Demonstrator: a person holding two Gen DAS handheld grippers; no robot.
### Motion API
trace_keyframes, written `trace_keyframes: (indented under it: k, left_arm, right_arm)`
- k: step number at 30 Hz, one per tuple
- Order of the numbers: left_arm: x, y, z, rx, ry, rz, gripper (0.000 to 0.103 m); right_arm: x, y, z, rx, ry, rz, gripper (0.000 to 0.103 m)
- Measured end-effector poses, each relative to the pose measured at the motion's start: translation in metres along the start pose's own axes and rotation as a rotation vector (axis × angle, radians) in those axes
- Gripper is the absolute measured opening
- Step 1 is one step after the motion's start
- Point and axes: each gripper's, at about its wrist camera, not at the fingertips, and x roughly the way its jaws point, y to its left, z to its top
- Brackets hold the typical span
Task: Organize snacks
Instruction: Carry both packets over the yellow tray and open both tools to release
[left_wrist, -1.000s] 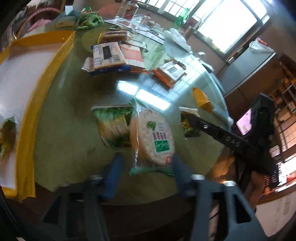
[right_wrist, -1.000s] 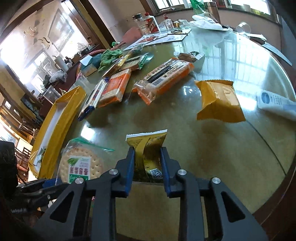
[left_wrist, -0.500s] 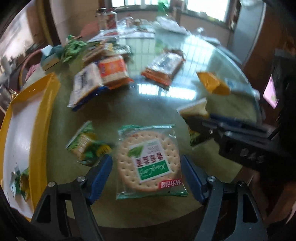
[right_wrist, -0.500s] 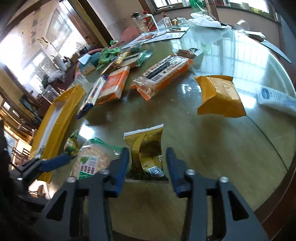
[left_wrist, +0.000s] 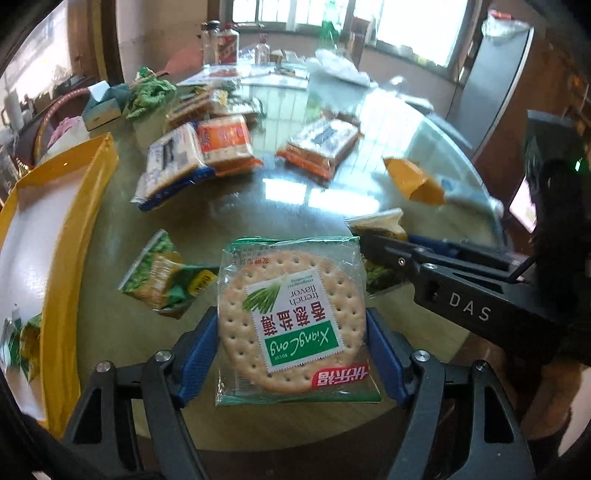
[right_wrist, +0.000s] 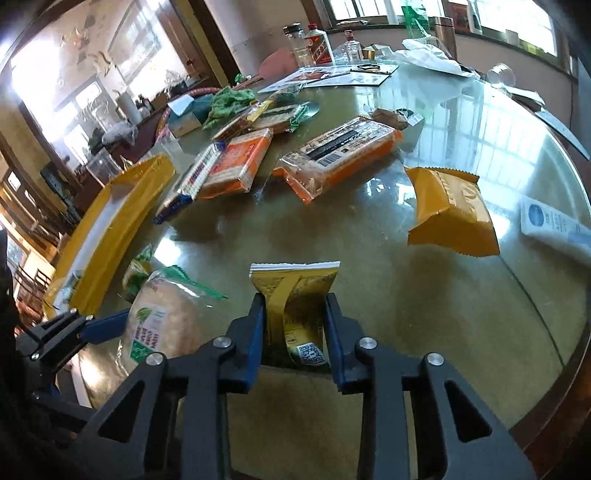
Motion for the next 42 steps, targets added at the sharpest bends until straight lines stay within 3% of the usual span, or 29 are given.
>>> trace_keyframes:
  k: [4, 7, 11, 15, 21, 25, 34, 36, 37, 38, 39, 41, 42]
  left_arm:
    - [-0.028, 0.014, 0.005, -0.063, -0.059, -0.064, 0.076]
    - [-0.059, 0.033, 0.011, -0.104, -0.125, -0.056, 0.076]
    - [-0.100, 0.083, 0.017, -0.186, -0.216, 0.025, 0.076]
    - [-0.118, 0.142, 0.019, -0.270, -0.257, 0.172, 0.076]
    - [-0.111, 0.235, 0.014, -0.398, -0.239, 0.315, 0.076]
    - [-0.084, 0.277, 0.010, -0.457, -0.176, 0.338, 0.076]
    - [-0.047, 0.292, 0.003, -0.459, -0.043, 0.310, 0.077]
    - [-0.043, 0.294, 0.001, -0.470, -0.007, 0.276, 0.076]
    - [-0.045, 0.299, 0.000, -0.482, 0.003, 0.257, 0.077]
    - [-0.049, 0.301, -0.002, -0.509, -0.015, 0.237, 0.077]
    - [-0.055, 0.302, -0.003, -0.525, -0.046, 0.230, 0.078]
    - [-0.066, 0.295, -0.004, -0.518, -0.101, 0.265, 0.079]
    - [-0.070, 0.287, -0.003, -0.485, -0.099, 0.308, 0.079]
  right_arm:
    - [-0.018, 0.005, 0.002, 0.025, -0.059, 0.049, 0.029]
    - [-0.034, 0.025, 0.009, 0.000, -0.098, 0.107, 0.029]
    - [-0.039, 0.070, 0.020, -0.060, -0.110, 0.203, 0.029]
    - [-0.011, 0.132, 0.030, -0.133, -0.053, 0.288, 0.029]
    - [0.044, 0.210, 0.040, -0.213, 0.051, 0.342, 0.029]
    - [0.086, 0.250, 0.049, -0.245, 0.115, 0.314, 0.029]
    - [0.125, 0.276, 0.044, -0.308, 0.145, 0.216, 0.030]
    - [0.126, 0.278, 0.044, -0.320, 0.138, 0.207, 0.034]
    - [0.125, 0.277, 0.045, -0.317, 0.140, 0.220, 0.044]
    - [0.122, 0.277, 0.046, -0.313, 0.135, 0.233, 0.061]
    - [0.115, 0.275, 0.047, -0.305, 0.117, 0.240, 0.069]
    - [0.097, 0.272, 0.047, -0.299, 0.053, 0.256, 0.083]
    - [0.088, 0.270, 0.046, -0.302, 0.027, 0.263, 0.085]
